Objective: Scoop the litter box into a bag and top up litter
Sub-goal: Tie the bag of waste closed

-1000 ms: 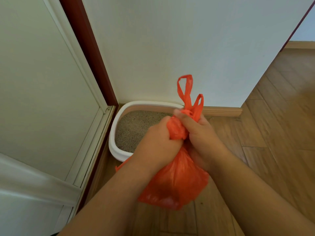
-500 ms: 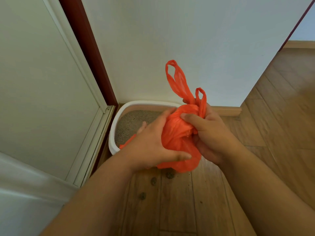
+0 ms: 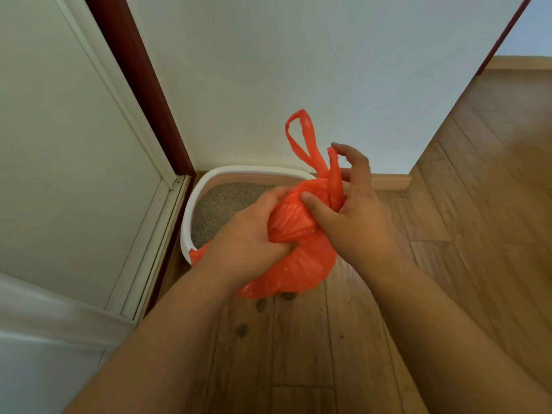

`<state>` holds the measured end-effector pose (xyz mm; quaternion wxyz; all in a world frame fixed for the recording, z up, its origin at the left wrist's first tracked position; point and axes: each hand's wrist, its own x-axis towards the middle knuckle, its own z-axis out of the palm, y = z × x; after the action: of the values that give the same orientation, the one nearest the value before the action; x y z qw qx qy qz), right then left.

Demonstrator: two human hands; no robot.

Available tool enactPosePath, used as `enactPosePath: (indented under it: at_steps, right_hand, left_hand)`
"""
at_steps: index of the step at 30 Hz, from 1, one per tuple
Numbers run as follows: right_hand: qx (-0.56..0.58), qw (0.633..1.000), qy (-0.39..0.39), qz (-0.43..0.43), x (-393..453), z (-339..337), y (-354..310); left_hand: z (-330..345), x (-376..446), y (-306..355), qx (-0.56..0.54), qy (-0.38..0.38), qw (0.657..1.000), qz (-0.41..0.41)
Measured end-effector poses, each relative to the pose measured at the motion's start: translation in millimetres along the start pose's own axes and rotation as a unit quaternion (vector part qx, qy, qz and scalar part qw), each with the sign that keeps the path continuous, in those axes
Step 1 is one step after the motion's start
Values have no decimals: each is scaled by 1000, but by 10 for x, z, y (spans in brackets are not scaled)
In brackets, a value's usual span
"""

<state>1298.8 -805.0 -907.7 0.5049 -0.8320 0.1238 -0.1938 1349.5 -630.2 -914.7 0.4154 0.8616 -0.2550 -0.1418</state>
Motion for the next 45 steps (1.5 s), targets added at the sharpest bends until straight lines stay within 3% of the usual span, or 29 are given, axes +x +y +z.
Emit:
enactPosePath:
  at_steps: [4, 12, 27, 35, 45]
  right_hand:
    - [-39, 999, -21, -23, 8, 28, 15]
    - [-33, 986, -161, 18, -13, -19, 0]
    - [-56, 990, -130, 13, 227, -76, -263]
    - [-58, 990, -110, 62, 595, -773, -1615]
    - [-95, 984, -129, 80, 1141, -2343, -4345]
  left_hand:
    - [-42, -35, 54, 13, 21, 999, 34]
    - [-22, 25, -10, 50, 26, 997, 54]
    - [-283, 335, 131, 39, 23, 999, -4]
    - [-1171, 400, 1448, 40, 5, 999, -31]
    - [-2861, 240, 4004, 23, -19, 999, -14]
